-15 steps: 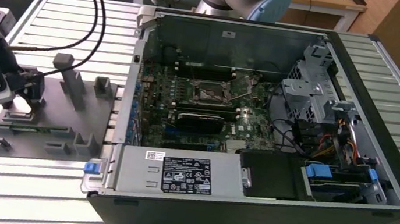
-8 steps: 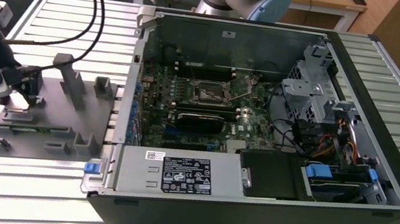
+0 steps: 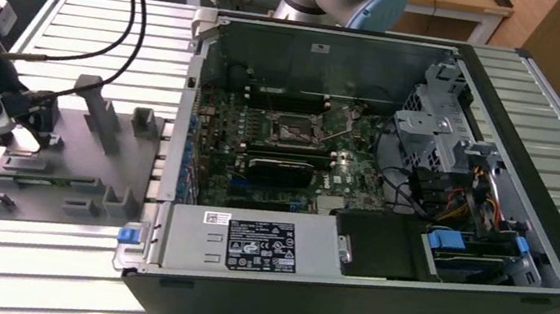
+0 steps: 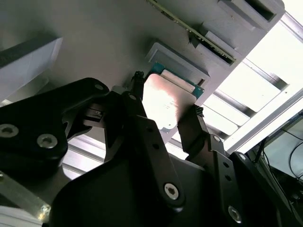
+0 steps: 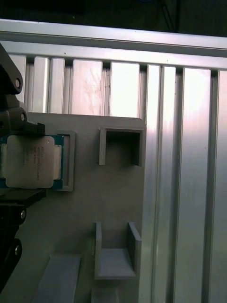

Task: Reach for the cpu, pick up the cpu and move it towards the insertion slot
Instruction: 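Pick up the cpu and move it towards the insertion slot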

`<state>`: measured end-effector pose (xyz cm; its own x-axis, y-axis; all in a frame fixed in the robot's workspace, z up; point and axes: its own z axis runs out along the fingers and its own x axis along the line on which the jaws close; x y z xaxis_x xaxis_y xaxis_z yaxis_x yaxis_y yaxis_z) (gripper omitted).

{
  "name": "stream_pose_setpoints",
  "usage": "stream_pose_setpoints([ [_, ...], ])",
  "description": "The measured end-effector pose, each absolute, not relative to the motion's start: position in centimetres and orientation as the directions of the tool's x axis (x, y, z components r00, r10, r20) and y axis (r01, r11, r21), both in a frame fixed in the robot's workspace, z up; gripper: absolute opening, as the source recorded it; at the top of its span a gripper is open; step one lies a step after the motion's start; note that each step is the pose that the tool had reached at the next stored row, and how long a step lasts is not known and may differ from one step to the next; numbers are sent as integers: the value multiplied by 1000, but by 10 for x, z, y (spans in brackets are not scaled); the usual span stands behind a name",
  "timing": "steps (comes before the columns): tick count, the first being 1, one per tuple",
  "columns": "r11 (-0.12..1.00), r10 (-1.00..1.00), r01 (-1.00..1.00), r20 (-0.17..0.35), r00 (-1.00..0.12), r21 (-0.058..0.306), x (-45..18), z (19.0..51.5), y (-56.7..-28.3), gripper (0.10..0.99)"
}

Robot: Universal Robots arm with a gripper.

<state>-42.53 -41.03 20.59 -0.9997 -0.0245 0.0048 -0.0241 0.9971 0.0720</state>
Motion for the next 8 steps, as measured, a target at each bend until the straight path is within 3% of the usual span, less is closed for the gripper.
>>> stream_pose_setpoints([
  [8,997,-25,-24,5,-1000,72,-425,212,-410,541],
])
